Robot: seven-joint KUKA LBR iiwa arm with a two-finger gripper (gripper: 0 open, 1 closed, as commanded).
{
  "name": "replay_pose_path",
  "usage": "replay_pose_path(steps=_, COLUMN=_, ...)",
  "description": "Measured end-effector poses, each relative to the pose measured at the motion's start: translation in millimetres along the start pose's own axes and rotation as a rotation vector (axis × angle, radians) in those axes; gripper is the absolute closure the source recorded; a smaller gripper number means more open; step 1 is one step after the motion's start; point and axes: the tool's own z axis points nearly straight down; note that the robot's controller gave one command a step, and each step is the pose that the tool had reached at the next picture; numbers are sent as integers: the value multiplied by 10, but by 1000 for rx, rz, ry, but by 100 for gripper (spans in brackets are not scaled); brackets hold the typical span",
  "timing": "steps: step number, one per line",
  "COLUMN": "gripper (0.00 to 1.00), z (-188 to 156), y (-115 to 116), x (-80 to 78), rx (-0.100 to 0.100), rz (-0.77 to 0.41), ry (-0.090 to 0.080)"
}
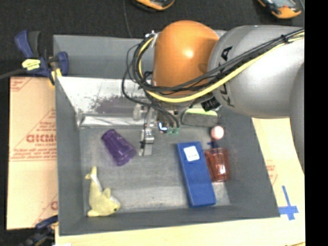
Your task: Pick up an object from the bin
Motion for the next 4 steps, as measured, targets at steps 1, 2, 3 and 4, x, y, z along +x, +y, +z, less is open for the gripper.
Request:
replay_pose_path(steps=1, gripper=0, z=-38, y=-5, x=-16, rx=-1, rz=2, ry=-7)
replay_pose_path(steps=2, gripper=0, z=84, y=173, x=-44, rx=1, rz=-96, ry=-9)
replay_pose_path(steps=3, gripper=0, z=116, y=402, x=-90, rx=-1, rz=-192, ry=-12)
replay_pose_path(steps=4, gripper=0, z=694, y=508, x=33, rx=1, rz=-428, ry=-13)
